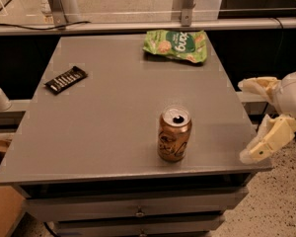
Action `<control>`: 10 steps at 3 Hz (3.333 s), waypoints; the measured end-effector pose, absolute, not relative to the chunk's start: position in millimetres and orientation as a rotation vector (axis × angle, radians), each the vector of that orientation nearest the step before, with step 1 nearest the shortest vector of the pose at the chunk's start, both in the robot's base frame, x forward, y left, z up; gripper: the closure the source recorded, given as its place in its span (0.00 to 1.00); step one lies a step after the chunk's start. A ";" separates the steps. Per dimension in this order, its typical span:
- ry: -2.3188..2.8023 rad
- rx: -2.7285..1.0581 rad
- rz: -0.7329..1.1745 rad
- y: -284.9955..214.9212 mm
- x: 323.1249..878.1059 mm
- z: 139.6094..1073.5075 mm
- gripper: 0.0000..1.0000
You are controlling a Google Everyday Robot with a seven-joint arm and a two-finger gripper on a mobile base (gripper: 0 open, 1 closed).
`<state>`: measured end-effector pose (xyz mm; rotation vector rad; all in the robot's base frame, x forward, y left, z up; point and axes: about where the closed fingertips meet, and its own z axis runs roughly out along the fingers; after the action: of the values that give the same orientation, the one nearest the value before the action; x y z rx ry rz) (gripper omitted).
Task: Move orange can near rxbar chocolate
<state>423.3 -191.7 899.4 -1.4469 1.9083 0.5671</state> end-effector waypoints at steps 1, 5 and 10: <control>1.785 -1.406 0.677 -169.1 420.7 893.8 0.00; 1.557 -1.330 0.813 -123.1 409.6 885.4 0.00; 1.371 -1.168 0.955 -79.3 432.9 847.3 0.42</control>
Offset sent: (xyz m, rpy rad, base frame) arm -0.0088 0.0676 -0.0289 0.3609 -0.1059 0.1248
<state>432.9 -79.3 847.3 -1.1681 1.3713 0.9552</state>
